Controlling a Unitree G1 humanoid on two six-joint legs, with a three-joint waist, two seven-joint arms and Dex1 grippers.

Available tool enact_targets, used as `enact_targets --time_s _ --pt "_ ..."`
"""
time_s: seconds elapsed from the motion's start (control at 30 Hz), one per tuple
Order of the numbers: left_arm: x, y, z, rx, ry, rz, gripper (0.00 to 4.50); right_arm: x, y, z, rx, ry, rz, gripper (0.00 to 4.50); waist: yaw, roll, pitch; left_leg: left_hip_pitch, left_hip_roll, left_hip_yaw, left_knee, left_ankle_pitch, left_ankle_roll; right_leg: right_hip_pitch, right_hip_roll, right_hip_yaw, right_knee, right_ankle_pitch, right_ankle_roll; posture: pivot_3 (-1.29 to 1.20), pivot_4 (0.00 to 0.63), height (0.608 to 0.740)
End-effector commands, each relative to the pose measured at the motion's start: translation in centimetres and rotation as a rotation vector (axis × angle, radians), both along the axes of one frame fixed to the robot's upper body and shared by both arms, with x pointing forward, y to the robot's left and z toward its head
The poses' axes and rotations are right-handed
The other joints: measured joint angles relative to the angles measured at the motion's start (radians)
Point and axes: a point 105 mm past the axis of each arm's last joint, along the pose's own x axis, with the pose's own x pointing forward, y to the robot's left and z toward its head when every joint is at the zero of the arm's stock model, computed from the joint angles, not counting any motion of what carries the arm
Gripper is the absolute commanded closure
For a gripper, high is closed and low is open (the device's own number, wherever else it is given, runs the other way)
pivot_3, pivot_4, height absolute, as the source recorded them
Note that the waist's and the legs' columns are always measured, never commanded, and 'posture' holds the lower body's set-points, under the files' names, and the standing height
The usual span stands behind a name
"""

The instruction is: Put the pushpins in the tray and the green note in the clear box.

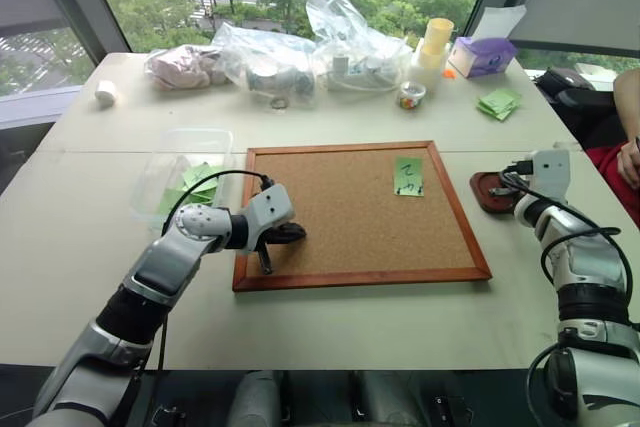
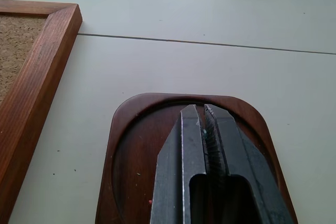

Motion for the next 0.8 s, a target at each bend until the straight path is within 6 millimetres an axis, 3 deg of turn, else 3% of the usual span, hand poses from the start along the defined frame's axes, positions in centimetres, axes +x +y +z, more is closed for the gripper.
enact_targets --time_s 0.03,0.27,0.63,0.8 --pt "-0.4 0.0 -1.4 0.029 0.043 -0.002 4.5 -0.2 -0.4 0.8 0.009 -0.041 -0.022 3.56 0.001 0.0 0.0 0.0 0.0 0.0 0.0 0.0 0.0 0.0 0.0 0.0 0.0 0.0 0.0 0.0 0.15 0.738" --pt "-0.4 0.0 -1.5 0.028 0.044 0.002 4.5 -0.2 -0.5 1.2 0.034 -0.062 -0.039 0.11 0.0 0.0 0.0 0.0 0.0 0.0 0.0 0.0 0.0 0.0 0.0 0.0 0.0 0.0 0.0 0.0 0.15 0.738" --pt "-0.3 -0.2 -1.6 0.026 0.042 0.002 4.5 -0.1 0.1 2.4 0.106 -0.115 -0.011 0.03 0.002 0.001 0.0 0.0 0.0 0.0 0.0 0.0 0.0 0.0 0.0 0.0 0.0 0.0 0.0 0.0 0.15 0.738" --pt "-0.3 -0.2 -1.6 0.028 0.039 0.002 4.5 0.2 -0.2 4.9 0.348 -0.245 -0.047 0.03 0.001 0.001 -0.001 0.0 0.0 0.0 0.0 0.0 0.0 0.0 0.0 0.0 0.0 0.0 0.0 0.0 0.15 0.738"
